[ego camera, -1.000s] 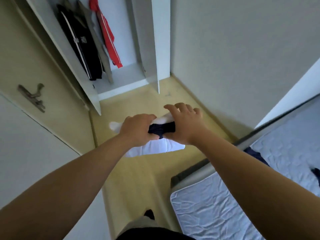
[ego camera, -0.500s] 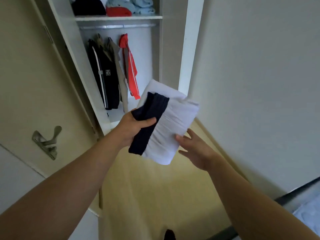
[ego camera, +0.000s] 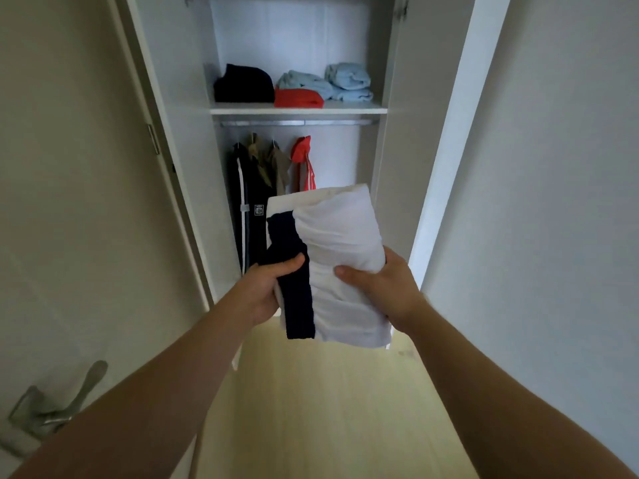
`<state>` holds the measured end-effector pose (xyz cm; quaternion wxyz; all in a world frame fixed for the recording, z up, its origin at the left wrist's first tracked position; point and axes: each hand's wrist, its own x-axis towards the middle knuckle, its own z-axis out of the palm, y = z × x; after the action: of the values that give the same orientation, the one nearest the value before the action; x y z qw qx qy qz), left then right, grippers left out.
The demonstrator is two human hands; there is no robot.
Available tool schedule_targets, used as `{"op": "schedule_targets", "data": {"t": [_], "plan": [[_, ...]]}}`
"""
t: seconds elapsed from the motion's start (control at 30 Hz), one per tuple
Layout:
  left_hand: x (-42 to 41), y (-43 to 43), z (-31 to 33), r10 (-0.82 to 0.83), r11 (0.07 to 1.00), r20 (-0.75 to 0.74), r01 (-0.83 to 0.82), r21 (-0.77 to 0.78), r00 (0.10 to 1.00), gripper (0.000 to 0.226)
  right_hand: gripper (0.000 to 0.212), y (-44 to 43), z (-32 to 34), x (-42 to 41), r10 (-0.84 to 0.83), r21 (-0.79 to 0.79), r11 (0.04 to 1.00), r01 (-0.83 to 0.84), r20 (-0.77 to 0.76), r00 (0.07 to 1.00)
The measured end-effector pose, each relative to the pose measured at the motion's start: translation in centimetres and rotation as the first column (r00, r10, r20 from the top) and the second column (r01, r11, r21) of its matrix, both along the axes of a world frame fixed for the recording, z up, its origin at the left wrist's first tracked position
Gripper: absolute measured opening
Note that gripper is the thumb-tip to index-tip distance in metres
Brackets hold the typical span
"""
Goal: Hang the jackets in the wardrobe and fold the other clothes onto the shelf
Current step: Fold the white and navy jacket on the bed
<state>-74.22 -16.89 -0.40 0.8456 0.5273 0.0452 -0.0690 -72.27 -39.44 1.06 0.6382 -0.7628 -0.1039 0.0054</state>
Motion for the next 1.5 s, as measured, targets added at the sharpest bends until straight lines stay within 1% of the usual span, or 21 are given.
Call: {"op": "schedule_targets", "data": {"t": [0.13, 0.2, 0.27, 0.33, 0.4, 0.47, 0.53, 0.6, 0.67, 0.7, 0.77, 0.87, 1.0, 1.1, 1.17, 1.2, 1.23, 1.3, 1.37, 1.43, 1.5], "plan": [[6.8, 2.5, 0.5, 0.066, 0.974, 0.054, -0.076, 0.211, 0.996, 0.063, 0.037, 1.8, 1.3, 7.8, 0.014, -0.213, 0.977, 0.013, 0.123, 0.992], [11.0, 3.9, 0.9, 0.14, 0.89, 0.135, -0.184, 0.417, 0.981, 0.086, 0.042, 3.0, 1.9, 12.4, 0.068, -0.358, 0.934, -0.001, 0.174, 0.982], [15.3, 5.4, 1.5, 0.225, 0.729, 0.258, -0.338, 0.596, 0.94, 0.121, 0.044, 4.4, 2.8, 17.2, 0.101, -0.482, 0.876, 0.022, 0.228, 0.969], [19.5, 7.4, 2.3, 0.194, 0.564, 0.43, -0.459, 0.687, 0.882, 0.142, 0.044, 6.0, 3.9, 22.1, 0.107, -0.559, 0.827, 0.063, 0.267, 0.958], [23.3, 9.5, 3.5, 0.078, 0.4, 0.615, -0.59, 0.702, 0.785, 0.146, 0.04, 7.6, 5.3, 26.8, 0.141, -0.661, 0.742, 0.113, 0.317, 0.938], [27.6, 11.5, 5.6, -0.125, 0.162, 0.701, -0.683, 0.712, 0.702, 0.146, 0.034, 9.7, 6.7, 31.4, 0.19, -0.775, 0.605, 0.185, 0.366, 0.911], [32.2, 12.7, 7.7, -0.326, -0.129, 0.656, -0.72, 0.682, 0.681, 0.144, 0.034, 12.3, 8.3, 35.5, 0.254, -0.848, 0.455, 0.272, 0.417, 0.873], [36.7, 13.4, 9.2, -0.486, -0.391, 0.527, -0.712, 0.583, 0.698, 0.134, 0.036, 14.9, 9.6, 39.3, 0.308, -0.867, 0.366, 0.339, 0.456, 0.835], [41.4, 14.4, 10.1, -0.494, -0.522, 0.413, -0.64, 0.563, 0.765, 0.12, 0.038, 17.3, 10.8, 43.0, 0.342, -0.864, 0.329, 0.381, 0.485, 0.805], [43.6, 15.0, 10.5, -0.457, -0.524, 0.389, -0.595, 0.609, 0.8, 0.112, 0.038, 18.4, 11.5, 44.9, 0.357, -0.865, 0.317, 0.39, 0.49, 0.795], [47.6, 16.5, 11.1, -0.382, -0.448, 0.419, -0.561, 0.696, 0.824, 0.093, 0.039, 20.5, 12.6, 48.6, 0.39, -0.856, 0.311, 0.413, 0.511, 0.766], [53.4, 19.5, 12.6, -0.348, -0.389, 0.538, -0.641, 0.662, 0.768, 0.061, 0.042, 23.4, 14.5, 54.4, 0.448, -0.813, 0.303, 0.497, 0.582, 0.679], [60.7, 24.1, 16.2, -0.334, -0.481, 0.677, -0.737, 0.475, 0.655, 0.043, 0.035, 26.9, 17.8, 62.7, 0.516, -0.701, 0.377, 0.605, 0.702, 0.492], [65.4, 27.0, 19.5, -0.371, -0.454, 0.742, -0.806, 0.38, 0.558, 0.045, 0.041, 30.1, 20.7, 69.1, 0.552, -0.642, 0.419, 0.642, 0.741, 0.382], [68.2, 28.9, 21.3, -0.371, -0.473, 0.764, -0.815, 0.334, 0.529, 0.045, 0.052, 32.4, 22.6, 73.4, 0.595, -0.706, 0.429, 0.564, 0.691, 0.411], [69.4, 29.6, 21.9, -0.354, -0.491, 0.764, -0.803, 0.339, 0.539, 0.043, 0.059, 33.4, 23.4, 75.2, 0.621, -0.752, 0.41, 0.515, 0.644, 0.446], [70.4, 30.4, 22.4, -0.328, -0.521, 0.762, -0.78, 0.348, 0.559, 0.04, 0.063, 34.4, 23.9, 77.0, 0.642, -0.762, 0.415, 0.497, 0.632, 0.434], [72.6, 31.9, 23.1, -0.277, -0.59, 0.768, -0.733, 0.338, 0.577, 0.037, 0.054, 36.1, 24.3, 80.2, 0.635, -0.681, 0.517, 0.518, 0.711, 0.3], [74.6, 33.2, 23.7, -0.241, -0.618, 0.769, -0.704, 0.35, 0.593, 0.036, 0.043, 37.6, 24.5, 82.6, 0.618, -0.63, 0.58, 0.517, 0.753, 0.225], [76.5, 34.6, 24.3, -0.241, -0.638, 0.765, -0.691, 0.339, 0.598, 0.036, 0.044, 38.9, 24.8, 84.5, 0.611, -0.612, 0.567, 0.551, 0.762, 0.217], [78.5, 35.8, 24.9, -0.283, -0.671, 0.781, -0.697, 0.254, 0.557, 0.035, 0.055, 40.2, 25.4, 86.0, 0.59, -0.577, 0.566, 0.589, 0.782, 0.2]]}}
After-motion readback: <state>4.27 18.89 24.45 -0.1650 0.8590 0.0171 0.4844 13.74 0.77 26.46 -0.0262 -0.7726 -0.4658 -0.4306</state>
